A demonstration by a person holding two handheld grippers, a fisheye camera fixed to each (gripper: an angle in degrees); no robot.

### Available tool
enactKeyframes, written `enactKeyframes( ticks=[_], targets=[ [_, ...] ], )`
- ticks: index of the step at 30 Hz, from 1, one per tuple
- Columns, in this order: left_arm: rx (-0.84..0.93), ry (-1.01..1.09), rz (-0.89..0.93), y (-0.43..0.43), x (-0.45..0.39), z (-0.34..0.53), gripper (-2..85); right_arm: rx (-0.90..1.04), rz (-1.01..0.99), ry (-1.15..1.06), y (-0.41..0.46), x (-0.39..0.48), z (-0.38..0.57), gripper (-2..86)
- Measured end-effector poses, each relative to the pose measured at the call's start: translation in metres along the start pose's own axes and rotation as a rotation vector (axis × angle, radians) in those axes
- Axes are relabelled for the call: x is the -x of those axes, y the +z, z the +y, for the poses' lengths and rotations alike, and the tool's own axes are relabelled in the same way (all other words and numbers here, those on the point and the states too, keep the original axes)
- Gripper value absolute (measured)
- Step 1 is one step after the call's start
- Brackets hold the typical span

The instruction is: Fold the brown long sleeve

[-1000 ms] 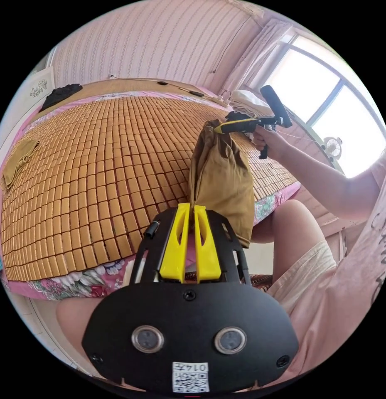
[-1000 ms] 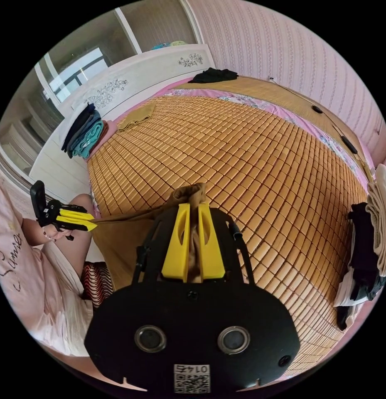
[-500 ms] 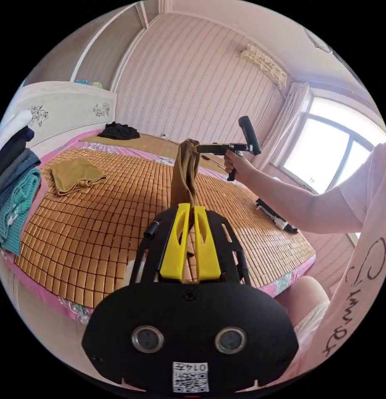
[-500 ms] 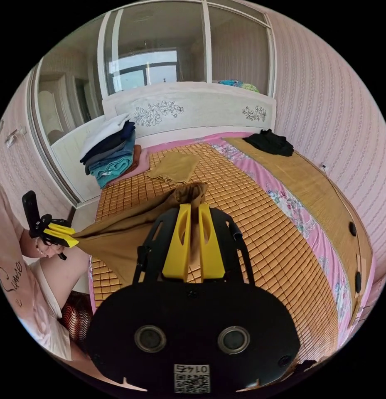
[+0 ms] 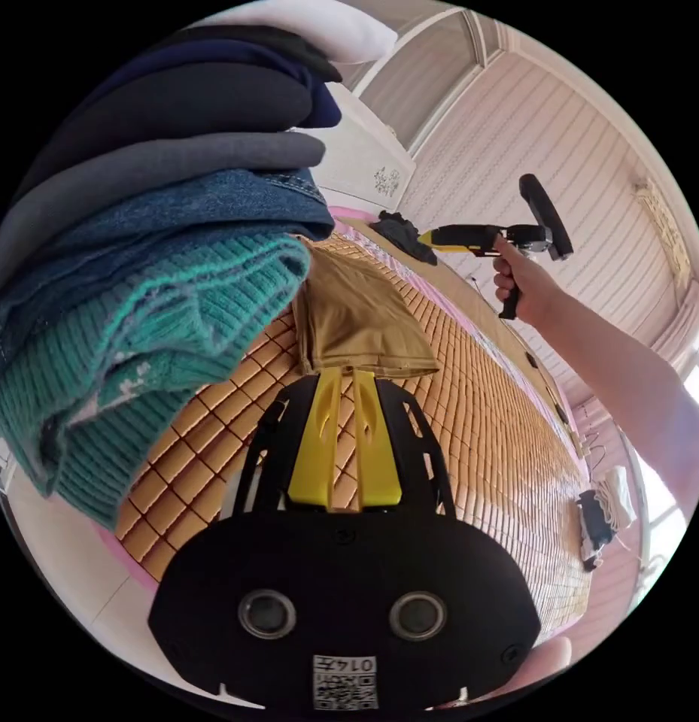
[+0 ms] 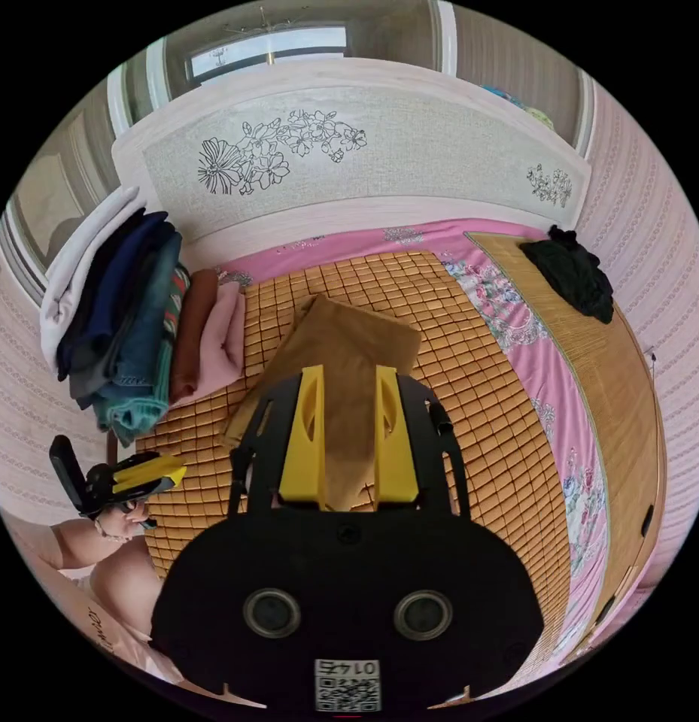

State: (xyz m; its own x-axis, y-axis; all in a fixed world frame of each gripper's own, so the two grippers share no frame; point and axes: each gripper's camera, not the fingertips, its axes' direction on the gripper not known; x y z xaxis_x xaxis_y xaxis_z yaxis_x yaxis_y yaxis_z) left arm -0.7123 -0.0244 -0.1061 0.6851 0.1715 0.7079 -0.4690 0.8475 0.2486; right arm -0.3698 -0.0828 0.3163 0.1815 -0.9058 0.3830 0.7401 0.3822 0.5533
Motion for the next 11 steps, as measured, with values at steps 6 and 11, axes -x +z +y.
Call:
enactKeyframes(
  ticks=[6,11],
  targets=[
    [0.081,0.276,0.107,-0.045,-0.074,0.067,0.8,0.049,-0.048,0.109,-0.036,0.005,0.201,11.2],
    [0.115,0.651,0.318,-0.08,-0.202,0.146,-0.7,0.16,0.173,0.344,-0.143,0.05,0.423,11.3]
  ],
)
